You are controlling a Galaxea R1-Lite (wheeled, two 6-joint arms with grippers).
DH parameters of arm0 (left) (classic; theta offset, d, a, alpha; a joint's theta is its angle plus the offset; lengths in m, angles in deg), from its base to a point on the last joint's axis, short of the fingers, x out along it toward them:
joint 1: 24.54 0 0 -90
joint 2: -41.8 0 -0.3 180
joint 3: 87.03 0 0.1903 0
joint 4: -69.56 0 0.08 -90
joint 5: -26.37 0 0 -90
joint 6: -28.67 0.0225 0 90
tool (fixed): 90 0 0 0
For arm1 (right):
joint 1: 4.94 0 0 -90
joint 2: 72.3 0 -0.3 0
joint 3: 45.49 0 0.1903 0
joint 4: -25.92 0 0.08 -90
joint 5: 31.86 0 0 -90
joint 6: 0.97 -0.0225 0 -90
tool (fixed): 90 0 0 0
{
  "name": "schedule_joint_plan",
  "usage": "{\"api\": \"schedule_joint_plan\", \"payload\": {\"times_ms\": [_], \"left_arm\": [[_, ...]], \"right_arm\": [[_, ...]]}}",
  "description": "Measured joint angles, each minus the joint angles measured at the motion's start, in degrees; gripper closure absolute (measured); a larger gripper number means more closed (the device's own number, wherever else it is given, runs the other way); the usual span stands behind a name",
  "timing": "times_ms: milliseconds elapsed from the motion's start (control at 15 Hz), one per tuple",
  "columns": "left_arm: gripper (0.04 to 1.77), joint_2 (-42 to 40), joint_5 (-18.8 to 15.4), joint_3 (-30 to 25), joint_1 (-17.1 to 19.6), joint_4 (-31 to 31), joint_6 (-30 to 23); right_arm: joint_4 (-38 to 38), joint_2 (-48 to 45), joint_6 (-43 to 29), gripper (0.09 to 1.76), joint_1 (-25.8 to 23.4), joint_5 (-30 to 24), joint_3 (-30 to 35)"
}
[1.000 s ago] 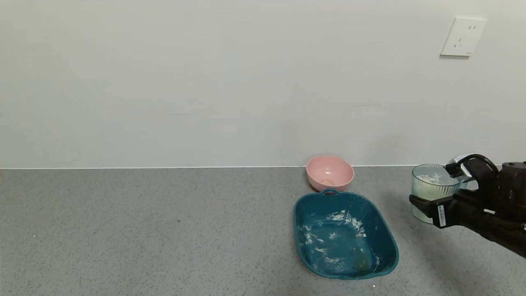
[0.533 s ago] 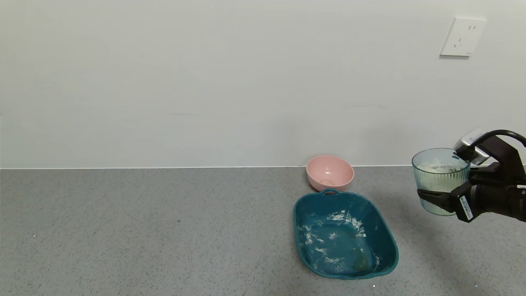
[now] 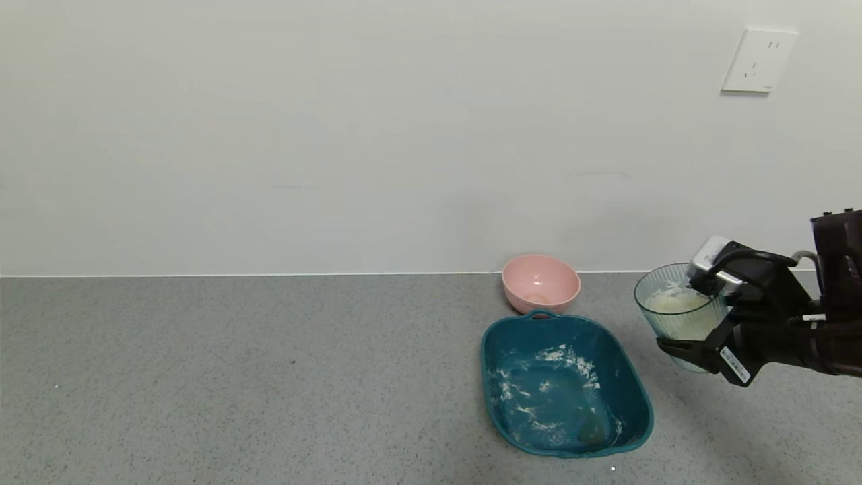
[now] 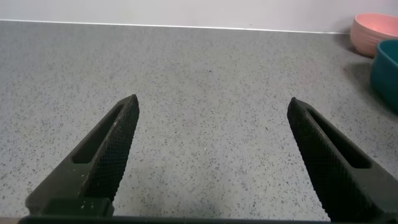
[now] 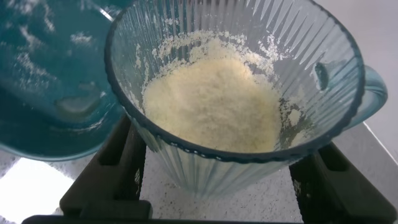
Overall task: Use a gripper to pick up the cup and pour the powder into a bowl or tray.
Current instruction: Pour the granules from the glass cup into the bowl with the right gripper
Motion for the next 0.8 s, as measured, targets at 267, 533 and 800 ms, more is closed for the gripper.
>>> {"api": "schedule_joint_plan", "payload": {"times_ms": [267,533,800], "left_arm": [[0.09,0.00,0.02,0.00,0.00,-0.02,-0.02],[0.09,0.00,0.00,0.00,0.00,-0.02,0.00],[0.09,0.00,0.00,0.00,0.00,0.00,-0.02]], "right_arm": [[8.20,2.65,3.30,0.51,3.36,2.32,-3.94],[15.97,5.18,6.23,0.51,6.07,7.16,-8.90],[22.22,7.80,8.98,0.51,7.97,11.70,-14.36]]}}
